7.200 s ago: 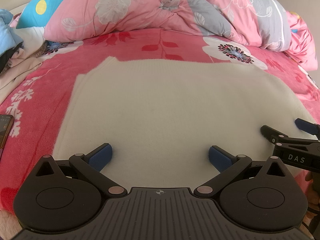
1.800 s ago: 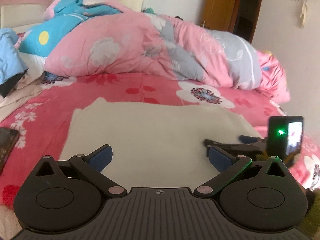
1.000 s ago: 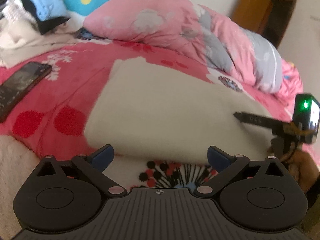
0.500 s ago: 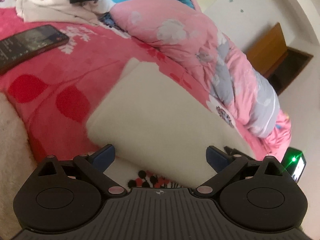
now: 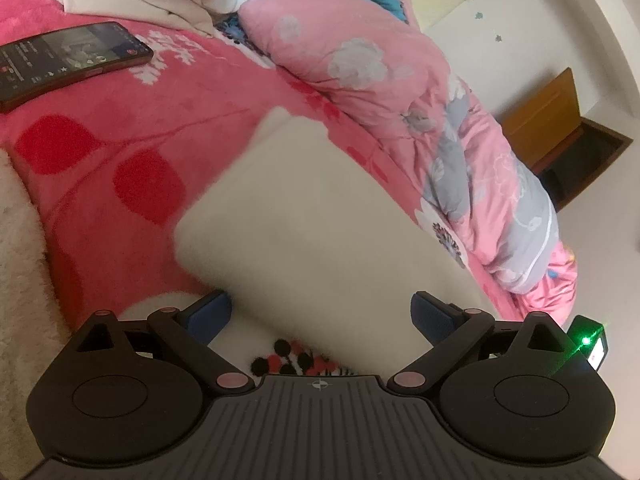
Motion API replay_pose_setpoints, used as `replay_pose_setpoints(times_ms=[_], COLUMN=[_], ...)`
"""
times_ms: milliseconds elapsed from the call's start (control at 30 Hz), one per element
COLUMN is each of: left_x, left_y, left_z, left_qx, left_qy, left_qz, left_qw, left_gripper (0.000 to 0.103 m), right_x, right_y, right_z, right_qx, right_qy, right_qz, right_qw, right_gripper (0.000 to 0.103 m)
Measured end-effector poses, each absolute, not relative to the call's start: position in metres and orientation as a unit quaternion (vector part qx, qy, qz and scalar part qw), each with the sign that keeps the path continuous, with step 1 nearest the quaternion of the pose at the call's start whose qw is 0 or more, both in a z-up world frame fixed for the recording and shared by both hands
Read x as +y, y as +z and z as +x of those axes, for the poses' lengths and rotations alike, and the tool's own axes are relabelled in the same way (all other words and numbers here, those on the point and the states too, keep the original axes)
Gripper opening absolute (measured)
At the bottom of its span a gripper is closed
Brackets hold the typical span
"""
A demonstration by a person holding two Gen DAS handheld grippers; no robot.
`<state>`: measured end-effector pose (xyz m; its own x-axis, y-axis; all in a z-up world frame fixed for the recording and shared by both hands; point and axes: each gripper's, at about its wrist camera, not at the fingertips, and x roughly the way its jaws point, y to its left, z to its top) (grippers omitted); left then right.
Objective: Fold clothes
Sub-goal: 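Tilt the left gripper onto the cream sweater's corner and close on it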
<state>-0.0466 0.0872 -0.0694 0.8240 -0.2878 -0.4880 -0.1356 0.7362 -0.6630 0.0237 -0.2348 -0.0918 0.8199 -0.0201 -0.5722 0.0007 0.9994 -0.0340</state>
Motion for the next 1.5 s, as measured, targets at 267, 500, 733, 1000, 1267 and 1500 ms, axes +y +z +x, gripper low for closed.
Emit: replay_pose_setpoints(times_ms=[267,500,733,1000,1267,1500], left_x=[0.0869,0.0878,0.0877,0.0847,0.0839,0.0848], left_y=[-0.0711,-0.0722,-0.0718,-0.0722,-0.0723,-0.0715], left_z=[-0.0451,-0.0458,-0.0444,-0.0444,-0.0443,-0.0425], left_qx=[0.290,0.289,0.289,0.289,0.288,0.286], left_qy=[-0.040,-0.042,-0.041,-0.040,-0.040,-0.040], left_qz=[-0.369,-0.369,-0.367,-0.355,-0.357,-0.361], left_qw=[0.882,0.882,0.883,0.888,0.888,0.887], left_gripper=[0.098,0.098,0.099,0.100,0.100,0.100], right_x=[-0.2343,-0.2338,-0.2340,-0.2344,-0.2340,-0.2338], right_y=[-0.0918,-0.0920,-0.0923,-0.0922,-0.0920,-0.0921], right_z=[0.0230,0.0230,0.0221,0.0224,0.0224,0.0223], right_qx=[0.299,0.298,0.298,0.297,0.297,0.296], right_qy=[-0.006,-0.006,-0.006,-0.007,-0.007,-0.007], right_qz=[-0.017,-0.017,-0.017,-0.017,-0.018,-0.017], right_qw=[0.954,0.954,0.954,0.955,0.955,0.955], right_gripper=[0.103,0.103,0.103,0.103,0.103,0.103])
